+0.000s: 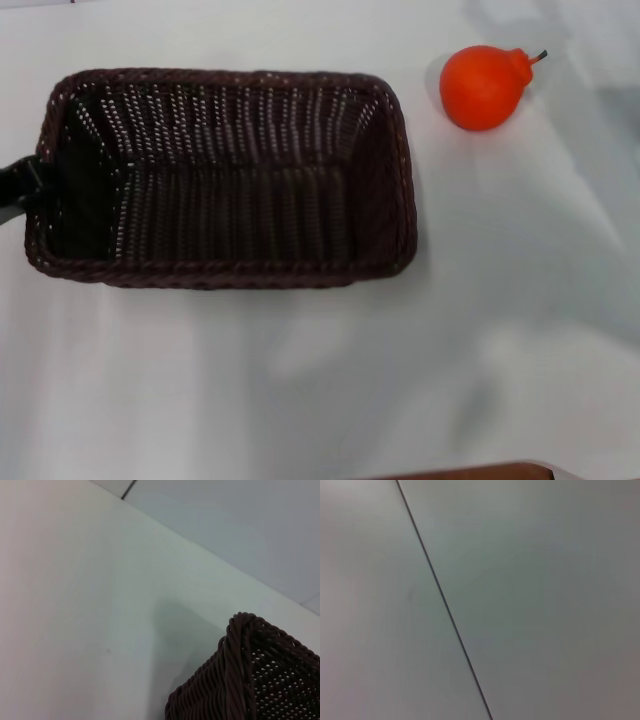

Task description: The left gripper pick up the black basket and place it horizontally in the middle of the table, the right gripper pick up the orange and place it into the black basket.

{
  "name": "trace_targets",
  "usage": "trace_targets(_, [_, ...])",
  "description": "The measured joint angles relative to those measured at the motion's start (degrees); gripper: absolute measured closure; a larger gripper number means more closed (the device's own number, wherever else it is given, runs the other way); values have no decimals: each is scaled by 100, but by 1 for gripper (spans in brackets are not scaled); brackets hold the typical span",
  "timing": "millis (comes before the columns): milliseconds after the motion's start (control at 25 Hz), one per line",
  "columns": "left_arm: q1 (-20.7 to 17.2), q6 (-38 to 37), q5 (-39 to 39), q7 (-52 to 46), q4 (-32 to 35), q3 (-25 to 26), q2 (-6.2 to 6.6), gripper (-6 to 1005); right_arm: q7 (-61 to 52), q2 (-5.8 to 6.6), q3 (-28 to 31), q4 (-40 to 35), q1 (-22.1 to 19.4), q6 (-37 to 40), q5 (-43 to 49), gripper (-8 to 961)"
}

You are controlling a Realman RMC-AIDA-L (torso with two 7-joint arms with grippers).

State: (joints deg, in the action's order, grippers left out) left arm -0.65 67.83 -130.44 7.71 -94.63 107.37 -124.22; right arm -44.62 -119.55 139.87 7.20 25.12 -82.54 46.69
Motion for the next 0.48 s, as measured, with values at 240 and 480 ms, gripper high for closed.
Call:
trace_targets(240, [-76,9,305,319,-16,177,4,837,-3,-2,-78,1,-103,-21,-2,120])
trace_targets(480, [-97,212,583,663,-37,591,12,715,-55,-27,-105,-66,-223,-58,-2,125])
